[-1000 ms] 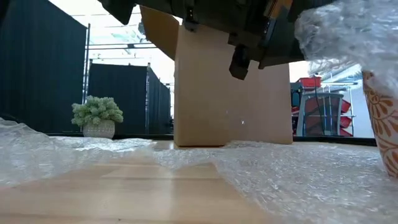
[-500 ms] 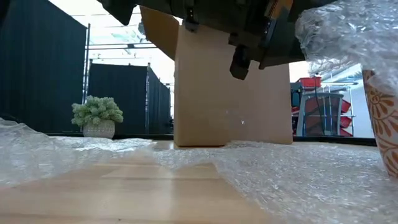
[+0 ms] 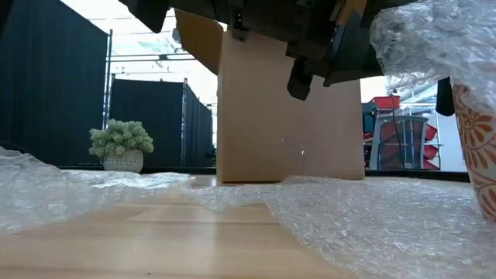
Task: Wrap mug
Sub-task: Wrap the orange mug with bubble wrap
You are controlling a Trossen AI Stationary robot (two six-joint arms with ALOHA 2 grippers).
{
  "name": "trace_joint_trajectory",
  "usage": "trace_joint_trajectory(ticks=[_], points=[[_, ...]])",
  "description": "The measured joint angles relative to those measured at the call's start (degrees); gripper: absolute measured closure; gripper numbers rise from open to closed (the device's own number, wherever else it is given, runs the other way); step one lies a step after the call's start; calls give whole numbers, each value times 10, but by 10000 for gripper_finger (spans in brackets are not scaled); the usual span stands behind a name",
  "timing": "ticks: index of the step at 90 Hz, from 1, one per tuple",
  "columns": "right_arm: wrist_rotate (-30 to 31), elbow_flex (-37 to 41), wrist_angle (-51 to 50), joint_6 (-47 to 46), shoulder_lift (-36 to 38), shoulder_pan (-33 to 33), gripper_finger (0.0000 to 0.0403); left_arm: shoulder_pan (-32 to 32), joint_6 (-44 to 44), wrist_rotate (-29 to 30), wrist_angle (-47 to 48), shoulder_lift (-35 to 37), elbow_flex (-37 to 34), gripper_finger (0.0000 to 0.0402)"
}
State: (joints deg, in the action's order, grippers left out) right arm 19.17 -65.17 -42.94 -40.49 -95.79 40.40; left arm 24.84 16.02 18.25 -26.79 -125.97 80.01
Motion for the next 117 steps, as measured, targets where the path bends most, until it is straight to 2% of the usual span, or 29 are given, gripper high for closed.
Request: trace_joint_trajectory(ticks=[39,52,72,92,117], points=[[0,0,-2,2,0,3,198,3,6,-22,38,36,3,254],[0,0,-2,8,0,3,198,3,-1,-22,90,65,5,254],[-1,0,-1,13,0,2,198,3,5,-14,236,122,5,254],[-13,0,0,8,0,2,198,3,36,29,369,154,6,254],[-15,0,0,9,0,2,198,3,177,69,544,155,-8,254]])
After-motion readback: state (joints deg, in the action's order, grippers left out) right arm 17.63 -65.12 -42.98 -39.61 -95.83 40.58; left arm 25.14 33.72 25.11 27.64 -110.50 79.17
